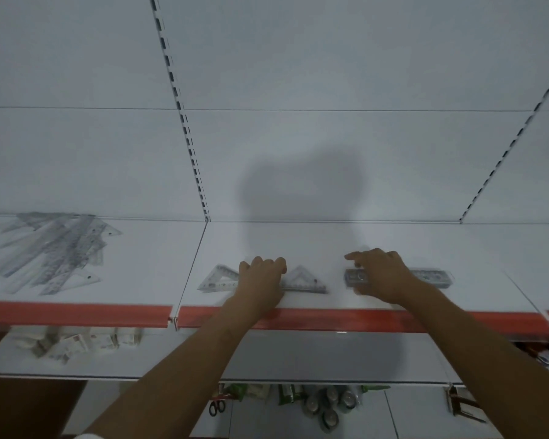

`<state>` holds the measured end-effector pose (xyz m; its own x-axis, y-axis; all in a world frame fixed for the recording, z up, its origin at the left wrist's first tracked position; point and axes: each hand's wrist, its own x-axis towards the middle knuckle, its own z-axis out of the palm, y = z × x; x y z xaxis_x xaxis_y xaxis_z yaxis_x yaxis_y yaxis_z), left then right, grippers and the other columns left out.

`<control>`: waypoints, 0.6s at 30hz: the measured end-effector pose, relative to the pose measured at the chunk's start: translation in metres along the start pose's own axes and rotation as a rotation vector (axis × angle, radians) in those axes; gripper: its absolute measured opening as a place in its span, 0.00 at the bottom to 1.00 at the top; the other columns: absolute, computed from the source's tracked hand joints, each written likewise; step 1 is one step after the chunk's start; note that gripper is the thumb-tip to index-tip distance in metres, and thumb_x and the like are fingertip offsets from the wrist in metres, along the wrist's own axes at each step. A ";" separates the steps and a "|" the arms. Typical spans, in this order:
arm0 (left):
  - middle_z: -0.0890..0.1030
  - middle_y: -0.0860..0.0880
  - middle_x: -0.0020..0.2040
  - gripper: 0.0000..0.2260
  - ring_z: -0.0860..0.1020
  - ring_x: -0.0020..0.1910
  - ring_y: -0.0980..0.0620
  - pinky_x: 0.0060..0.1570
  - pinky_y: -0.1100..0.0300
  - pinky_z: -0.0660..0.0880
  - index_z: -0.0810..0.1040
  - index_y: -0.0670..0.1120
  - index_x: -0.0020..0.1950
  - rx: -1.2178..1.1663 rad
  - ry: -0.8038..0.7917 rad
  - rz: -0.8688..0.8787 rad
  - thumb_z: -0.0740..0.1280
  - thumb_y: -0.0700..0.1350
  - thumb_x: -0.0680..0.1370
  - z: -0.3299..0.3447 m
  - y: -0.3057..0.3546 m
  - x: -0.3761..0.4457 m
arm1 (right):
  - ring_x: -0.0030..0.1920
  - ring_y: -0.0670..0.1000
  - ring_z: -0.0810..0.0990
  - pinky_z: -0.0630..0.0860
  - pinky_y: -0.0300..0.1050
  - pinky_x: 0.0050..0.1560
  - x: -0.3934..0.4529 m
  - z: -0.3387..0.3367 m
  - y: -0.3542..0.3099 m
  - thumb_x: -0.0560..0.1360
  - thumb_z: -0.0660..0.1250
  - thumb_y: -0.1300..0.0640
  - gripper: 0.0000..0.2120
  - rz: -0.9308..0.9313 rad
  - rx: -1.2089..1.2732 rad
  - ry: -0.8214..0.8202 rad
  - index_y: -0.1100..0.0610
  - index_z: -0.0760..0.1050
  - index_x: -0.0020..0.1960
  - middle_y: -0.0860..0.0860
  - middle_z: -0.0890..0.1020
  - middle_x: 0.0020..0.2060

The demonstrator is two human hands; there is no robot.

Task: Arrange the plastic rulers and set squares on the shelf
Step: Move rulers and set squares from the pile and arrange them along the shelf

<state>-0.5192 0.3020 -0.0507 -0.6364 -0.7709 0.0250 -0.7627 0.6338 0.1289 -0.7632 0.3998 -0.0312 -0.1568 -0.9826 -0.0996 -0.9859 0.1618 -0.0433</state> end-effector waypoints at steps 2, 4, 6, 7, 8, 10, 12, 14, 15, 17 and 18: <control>0.76 0.53 0.58 0.20 0.70 0.59 0.49 0.59 0.50 0.63 0.69 0.53 0.63 -0.047 -0.018 -0.030 0.70 0.55 0.74 -0.007 -0.007 -0.003 | 0.63 0.49 0.71 0.59 0.46 0.63 0.002 0.000 0.003 0.72 0.71 0.46 0.31 -0.009 0.015 -0.023 0.46 0.64 0.71 0.46 0.75 0.63; 0.74 0.54 0.59 0.24 0.70 0.60 0.50 0.60 0.49 0.64 0.70 0.54 0.62 -0.126 0.017 -0.079 0.70 0.62 0.71 -0.013 -0.020 -0.008 | 0.61 0.49 0.72 0.60 0.45 0.61 0.005 0.001 0.005 0.72 0.72 0.48 0.29 -0.017 0.030 -0.031 0.46 0.66 0.69 0.46 0.76 0.62; 0.74 0.54 0.58 0.24 0.71 0.59 0.50 0.59 0.49 0.65 0.72 0.54 0.61 -0.182 0.095 -0.145 0.67 0.65 0.71 -0.020 -0.040 -0.013 | 0.60 0.48 0.73 0.62 0.44 0.61 0.009 0.002 0.006 0.71 0.72 0.49 0.28 -0.026 0.043 -0.042 0.46 0.67 0.69 0.47 0.77 0.61; 0.74 0.54 0.58 0.22 0.71 0.59 0.50 0.58 0.49 0.66 0.72 0.53 0.60 -0.199 0.133 -0.183 0.66 0.65 0.72 -0.022 -0.053 -0.016 | 0.60 0.48 0.74 0.63 0.44 0.62 0.010 0.003 0.006 0.71 0.72 0.49 0.28 -0.029 0.045 -0.053 0.46 0.67 0.69 0.47 0.76 0.62; 0.75 0.52 0.58 0.21 0.72 0.59 0.49 0.57 0.50 0.68 0.73 0.52 0.60 -0.223 0.167 -0.216 0.65 0.63 0.74 -0.024 -0.065 -0.018 | 0.61 0.48 0.74 0.65 0.44 0.63 0.010 0.002 0.007 0.71 0.72 0.49 0.28 -0.028 0.043 -0.062 0.46 0.67 0.69 0.47 0.76 0.62; 0.76 0.47 0.58 0.18 0.74 0.57 0.45 0.56 0.49 0.72 0.73 0.47 0.61 -0.298 0.206 -0.277 0.63 0.57 0.78 -0.026 -0.089 -0.024 | 0.62 0.48 0.74 0.66 0.45 0.64 0.011 0.001 0.006 0.72 0.71 0.49 0.29 -0.036 0.001 -0.075 0.45 0.66 0.70 0.47 0.75 0.64; 0.76 0.45 0.59 0.17 0.75 0.56 0.45 0.56 0.51 0.73 0.71 0.46 0.63 -0.336 0.155 -0.339 0.65 0.53 0.78 -0.029 -0.106 -0.030 | 0.64 0.48 0.73 0.66 0.44 0.65 0.013 -0.001 0.003 0.73 0.70 0.49 0.29 -0.060 -0.080 -0.097 0.45 0.63 0.71 0.47 0.73 0.66; 0.75 0.46 0.61 0.22 0.74 0.58 0.46 0.58 0.54 0.72 0.69 0.47 0.66 -0.352 0.058 -0.354 0.69 0.54 0.76 -0.031 -0.117 -0.038 | 0.63 0.48 0.73 0.66 0.43 0.64 0.016 -0.001 0.000 0.73 0.70 0.49 0.30 -0.077 -0.122 -0.115 0.44 0.62 0.72 0.46 0.73 0.66; 0.75 0.47 0.62 0.26 0.73 0.60 0.47 0.59 0.55 0.71 0.69 0.49 0.67 -0.363 0.022 -0.340 0.71 0.56 0.74 -0.033 -0.119 -0.041 | 0.63 0.47 0.73 0.67 0.43 0.63 0.018 0.000 0.000 0.73 0.70 0.49 0.30 -0.076 -0.118 -0.126 0.44 0.62 0.71 0.46 0.73 0.66; 0.73 0.47 0.64 0.32 0.71 0.63 0.48 0.61 0.54 0.69 0.67 0.52 0.70 -0.364 -0.028 -0.292 0.74 0.58 0.70 -0.037 -0.122 -0.047 | 0.62 0.47 0.74 0.67 0.41 0.61 0.020 -0.001 0.001 0.72 0.71 0.50 0.30 -0.069 -0.072 -0.144 0.44 0.63 0.71 0.46 0.74 0.65; 0.72 0.47 0.65 0.34 0.70 0.63 0.47 0.61 0.54 0.69 0.66 0.52 0.71 -0.349 -0.059 -0.269 0.75 0.57 0.69 -0.038 -0.122 -0.049 | 0.61 0.47 0.75 0.68 0.40 0.61 0.020 -0.003 0.002 0.72 0.72 0.51 0.30 -0.063 -0.041 -0.154 0.44 0.64 0.71 0.47 0.75 0.65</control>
<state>-0.3906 0.2598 -0.0301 -0.4338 -0.8942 -0.1106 -0.8241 0.3442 0.4499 -0.7680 0.3800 -0.0306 -0.0868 -0.9645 -0.2495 -0.9956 0.0931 -0.0135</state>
